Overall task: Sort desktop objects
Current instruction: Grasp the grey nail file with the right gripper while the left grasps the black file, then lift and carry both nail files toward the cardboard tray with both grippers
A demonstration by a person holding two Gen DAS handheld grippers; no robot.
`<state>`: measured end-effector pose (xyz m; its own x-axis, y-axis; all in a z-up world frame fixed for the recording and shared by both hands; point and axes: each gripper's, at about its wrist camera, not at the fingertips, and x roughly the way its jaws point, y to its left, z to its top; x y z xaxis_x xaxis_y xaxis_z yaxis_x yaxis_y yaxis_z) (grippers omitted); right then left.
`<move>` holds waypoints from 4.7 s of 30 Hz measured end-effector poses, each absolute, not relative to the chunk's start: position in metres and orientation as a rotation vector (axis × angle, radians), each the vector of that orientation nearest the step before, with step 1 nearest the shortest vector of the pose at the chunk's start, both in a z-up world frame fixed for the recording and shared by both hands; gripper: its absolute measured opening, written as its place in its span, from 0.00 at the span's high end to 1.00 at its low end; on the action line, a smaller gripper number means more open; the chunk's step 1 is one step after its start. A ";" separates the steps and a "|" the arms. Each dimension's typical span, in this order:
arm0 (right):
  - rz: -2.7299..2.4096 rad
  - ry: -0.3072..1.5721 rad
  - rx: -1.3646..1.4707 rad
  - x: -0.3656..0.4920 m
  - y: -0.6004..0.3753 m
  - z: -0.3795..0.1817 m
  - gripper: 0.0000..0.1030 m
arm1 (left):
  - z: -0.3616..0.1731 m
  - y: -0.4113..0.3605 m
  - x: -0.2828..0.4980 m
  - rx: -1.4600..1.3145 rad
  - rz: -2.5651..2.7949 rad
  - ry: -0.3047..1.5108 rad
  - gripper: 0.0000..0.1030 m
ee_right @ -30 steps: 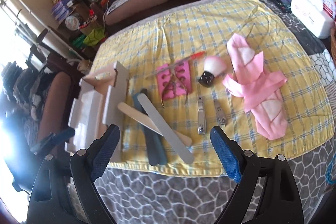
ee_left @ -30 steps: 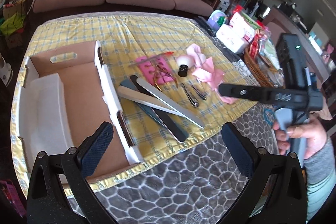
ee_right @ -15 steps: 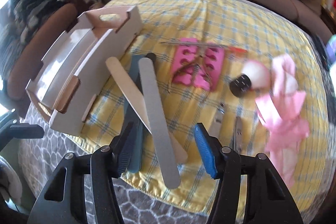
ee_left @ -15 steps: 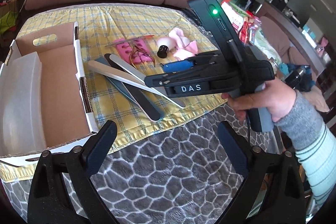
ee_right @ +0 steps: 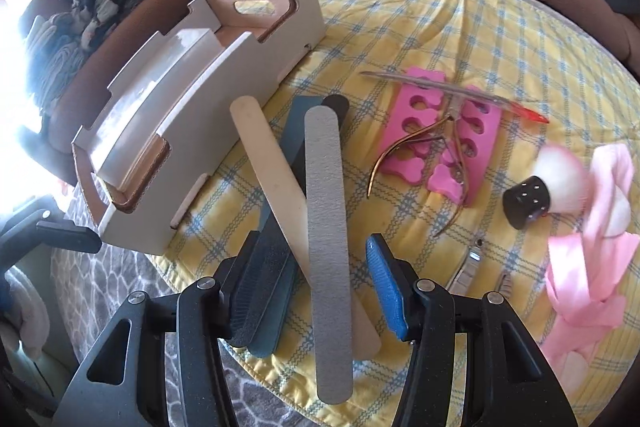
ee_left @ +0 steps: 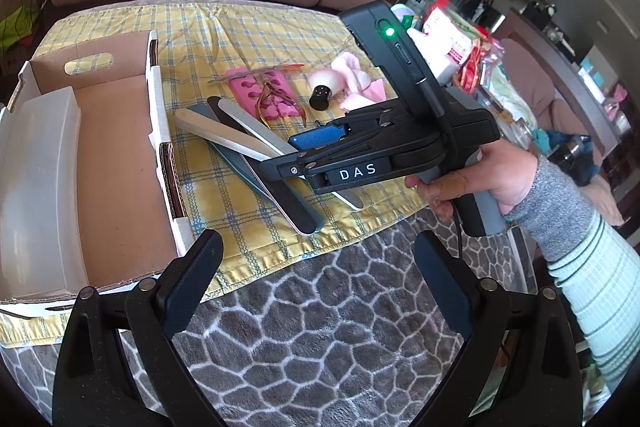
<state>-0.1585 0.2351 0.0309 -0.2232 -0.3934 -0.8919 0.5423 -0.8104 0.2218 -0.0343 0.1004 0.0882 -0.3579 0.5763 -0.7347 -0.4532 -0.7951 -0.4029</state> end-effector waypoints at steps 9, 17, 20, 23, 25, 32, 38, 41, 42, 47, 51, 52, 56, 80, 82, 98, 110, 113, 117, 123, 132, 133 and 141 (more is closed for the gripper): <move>-1.976 -0.017 1.474 -0.164 0.247 0.022 0.76 | 0.088 0.108 -0.036 -1.245 2.167 -0.163 0.07; -2.048 -0.112 1.424 -0.154 0.261 0.032 0.82 | 0.087 0.123 -0.036 -1.261 2.174 -0.143 0.07; -2.081 -0.178 1.393 -0.149 0.270 0.040 0.82 | 0.087 0.129 -0.038 -1.274 2.189 -0.130 0.07; -2.126 -0.225 1.359 -0.142 0.283 0.053 0.82 | 0.087 0.139 -0.043 -1.293 2.217 -0.107 0.07; -2.171 -0.274 1.339 -0.137 0.297 0.063 0.82 | 0.085 0.147 -0.051 -1.330 2.251 -0.089 0.07; -2.310 -0.438 1.292 -0.115 0.351 0.101 0.82 | 0.067 0.176 -0.081 -1.513 2.381 -0.051 0.19; -2.342 -0.489 1.265 -0.097 0.373 0.109 0.82 | 0.039 0.184 -0.100 -1.656 2.429 -0.066 0.34; -2.341 -0.490 1.279 -0.091 0.375 0.104 0.82 | 0.030 0.183 -0.106 -1.705 2.460 -0.043 0.37; -2.336 -0.494 1.285 -0.090 0.376 0.101 0.82 | 0.028 0.183 -0.107 -1.717 2.461 -0.027 0.38; -2.326 -0.507 1.315 -0.086 0.381 0.088 0.82 | 0.021 0.198 -0.112 -1.735 2.443 0.146 0.39; -2.324 -0.509 1.335 -0.084 0.381 0.083 0.82 | 0.017 0.202 -0.117 -1.747 2.434 0.226 0.39; -2.323 -0.508 1.340 -0.083 0.380 0.082 0.82 | 0.017 0.200 -0.119 -1.757 2.430 0.219 0.41; -2.321 -0.500 1.352 -0.082 0.377 0.080 0.82 | 0.018 0.197 -0.121 -1.758 2.420 0.234 0.52; -2.332 -0.472 1.420 -0.084 0.361 0.079 0.82 | 0.049 0.175 -0.103 -1.664 2.379 0.211 0.77; -2.329 -0.472 1.422 -0.084 0.357 0.082 0.82 | 0.055 0.170 -0.097 -1.655 2.374 0.205 0.77; -2.300 -0.427 1.478 -0.078 0.319 0.085 0.82 | 0.037 0.181 -0.089 -1.683 2.361 0.434 0.62; -2.291 -0.454 1.501 -0.080 0.329 0.069 0.82 | 0.033 0.179 -0.104 -1.677 2.391 0.347 0.74; -2.295 -0.458 1.502 -0.080 0.330 0.068 0.82 | 0.043 0.174 -0.100 -1.658 2.390 0.311 0.74; -2.307 -0.463 1.508 -0.079 0.328 0.071 0.82 | 0.065 0.168 -0.096 -1.611 2.386 0.244 0.74; -2.329 -0.424 1.494 -0.077 0.309 0.095 0.82 | 0.102 0.154 -0.095 -1.553 2.390 0.190 0.74; -2.353 -0.369 1.469 -0.086 0.259 0.140 0.82 | 0.136 0.084 -0.110 -1.585 2.418 0.058 0.74; -2.348 -0.375 1.471 -0.088 0.252 0.143 0.82 | 0.136 0.073 -0.114 -1.598 2.421 0.037 0.74; -2.300 -0.421 1.501 -0.118 0.192 0.138 0.82 | 0.114 0.019 -0.136 -1.677 2.401 -0.130 0.74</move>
